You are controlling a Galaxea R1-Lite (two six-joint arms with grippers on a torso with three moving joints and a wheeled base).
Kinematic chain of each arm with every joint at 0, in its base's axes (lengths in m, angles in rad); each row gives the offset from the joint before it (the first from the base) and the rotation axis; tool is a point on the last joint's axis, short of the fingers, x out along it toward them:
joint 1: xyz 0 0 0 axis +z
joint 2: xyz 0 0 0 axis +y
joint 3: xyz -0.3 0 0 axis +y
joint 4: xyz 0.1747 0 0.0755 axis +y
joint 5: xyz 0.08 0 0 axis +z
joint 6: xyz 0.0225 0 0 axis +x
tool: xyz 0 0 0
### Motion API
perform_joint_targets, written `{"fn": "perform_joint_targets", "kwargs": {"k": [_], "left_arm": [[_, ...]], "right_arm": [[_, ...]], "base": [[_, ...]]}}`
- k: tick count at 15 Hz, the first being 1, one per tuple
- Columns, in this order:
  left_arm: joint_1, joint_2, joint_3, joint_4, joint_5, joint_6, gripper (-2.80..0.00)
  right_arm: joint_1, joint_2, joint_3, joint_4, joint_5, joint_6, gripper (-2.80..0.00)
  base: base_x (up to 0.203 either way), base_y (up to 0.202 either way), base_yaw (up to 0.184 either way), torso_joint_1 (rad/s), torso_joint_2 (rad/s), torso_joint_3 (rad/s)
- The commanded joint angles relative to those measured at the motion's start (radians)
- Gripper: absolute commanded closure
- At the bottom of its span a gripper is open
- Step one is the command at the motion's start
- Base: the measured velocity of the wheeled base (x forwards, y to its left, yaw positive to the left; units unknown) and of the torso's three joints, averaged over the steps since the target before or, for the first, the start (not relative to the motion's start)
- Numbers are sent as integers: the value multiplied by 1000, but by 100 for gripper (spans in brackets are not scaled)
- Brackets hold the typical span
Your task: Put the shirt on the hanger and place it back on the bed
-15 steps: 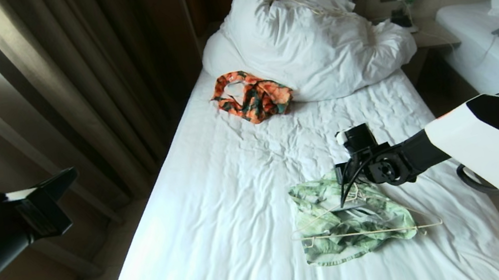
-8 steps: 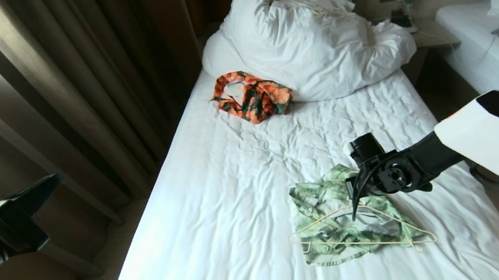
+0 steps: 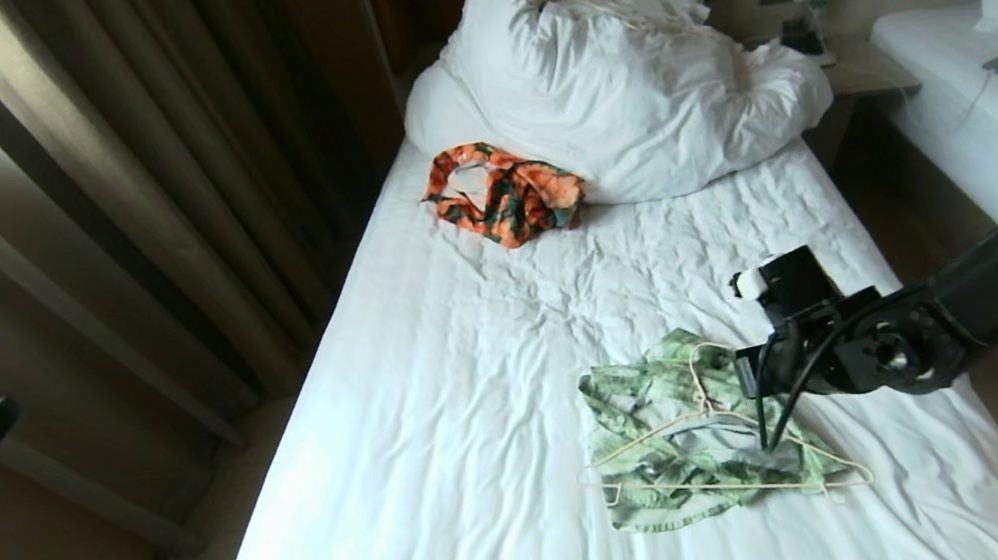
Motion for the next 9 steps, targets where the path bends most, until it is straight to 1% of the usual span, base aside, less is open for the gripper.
{"fn": "perform_joint_targets", "kwargs": {"k": [1, 3, 5, 6, 7, 9], "left_arm": [[2, -99, 7, 31, 6, -5, 0], [3, -180, 9, 103, 38, -8, 0], [5, -276, 4, 199, 101, -7, 0], [11, -319, -1, 260, 136, -6, 0], [31, -353, -9, 314, 158, -6, 0], [111, -397, -33, 382, 167, -2, 0]], "right_arm": [[-2, -185, 71, -4, -10, 0, 0], [1, -346, 114, 5, -32, -8, 0], [14, -537, 146, 47, -66, -26, 0], [19, -637, 156, 95, -81, -23, 0], [21, -726, 160, 169, -92, 1, 0], [22, -879, 146, 372, -110, 76, 0]], "base": [[0, 0, 0, 0, 0, 0], [0, 0, 0, 0, 0, 0], [0, 0, 0, 0, 0, 0], [0, 0, 0, 0, 0, 0], [0, 0, 0, 0, 0, 0], [0, 0, 0, 0, 0, 0]]}}
